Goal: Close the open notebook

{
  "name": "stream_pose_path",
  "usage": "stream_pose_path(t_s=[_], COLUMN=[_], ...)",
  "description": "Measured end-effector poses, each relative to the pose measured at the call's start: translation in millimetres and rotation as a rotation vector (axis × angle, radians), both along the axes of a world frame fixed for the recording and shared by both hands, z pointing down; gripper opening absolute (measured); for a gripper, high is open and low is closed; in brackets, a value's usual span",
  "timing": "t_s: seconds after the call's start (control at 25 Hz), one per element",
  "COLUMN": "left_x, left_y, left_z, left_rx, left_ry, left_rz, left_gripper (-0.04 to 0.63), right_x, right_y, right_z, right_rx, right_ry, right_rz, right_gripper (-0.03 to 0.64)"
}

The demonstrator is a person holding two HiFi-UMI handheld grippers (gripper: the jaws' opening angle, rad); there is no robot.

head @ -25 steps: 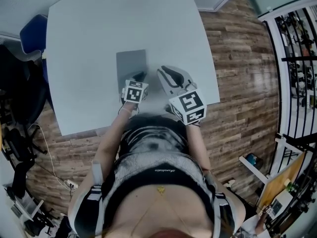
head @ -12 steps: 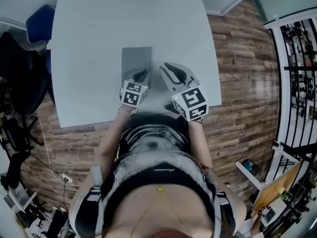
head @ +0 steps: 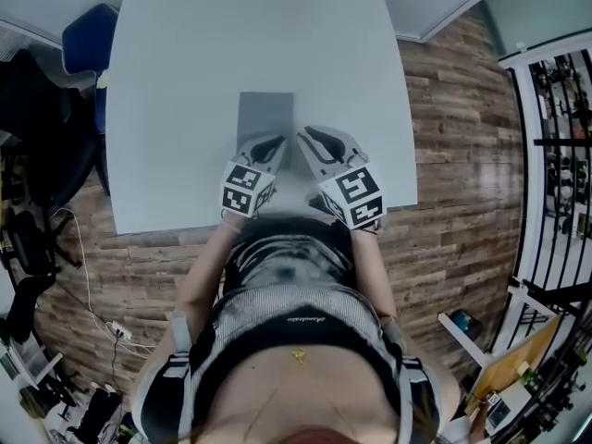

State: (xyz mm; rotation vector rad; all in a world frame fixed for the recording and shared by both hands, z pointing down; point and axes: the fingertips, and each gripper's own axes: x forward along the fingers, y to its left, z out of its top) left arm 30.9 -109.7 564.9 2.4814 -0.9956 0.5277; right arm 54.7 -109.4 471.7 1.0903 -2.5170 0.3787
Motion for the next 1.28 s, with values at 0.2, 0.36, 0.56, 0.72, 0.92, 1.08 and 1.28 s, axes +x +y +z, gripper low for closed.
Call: stream_pose_path(t_s=[0.2, 0.36, 0.56, 0.72, 0.92, 1.08, 1.28], left_x=[-8, -10, -11, -14, -19, -24, -25], left_y=[4, 7, 9, 9, 6, 7, 12], left_z=[-41, -66, -97, -121, -148, -167, -189], left_rx=[0.057, 0.088, 0.137, 0.191, 0.241, 0.28, 0.343], left_ry=[0.061, 0.099, 0.143, 0.161, 0.202, 0.22, 0.217], left_rz=[-0.009, -0.01, -0.016, -0.021, -0.045, -0.057, -0.065], left_gripper=[0.014, 0.012, 0.012, 0.012, 0.011, 0.011, 0.011], right_x=[-14, -23, -31, -36, -37, -42, -44], right_y=[5, 6, 6, 6, 6, 9, 13], right_z=[-6, -12, -25, -38, -57, -79, -104], right_rx=[0.001, 0.009, 0.036, 0.06, 0.078, 0.132, 0.208], right_ry=[-0.019, -0.042, -0.073, -0.118, -0.216, -0.247, -0.247], right_rz=[-0.018, -0.033, -0.05, -0.065, -0.074, -0.102, -0.137], right_gripper=[0.03, 0.022, 0.005, 0.005, 0.005, 0.005, 0.005])
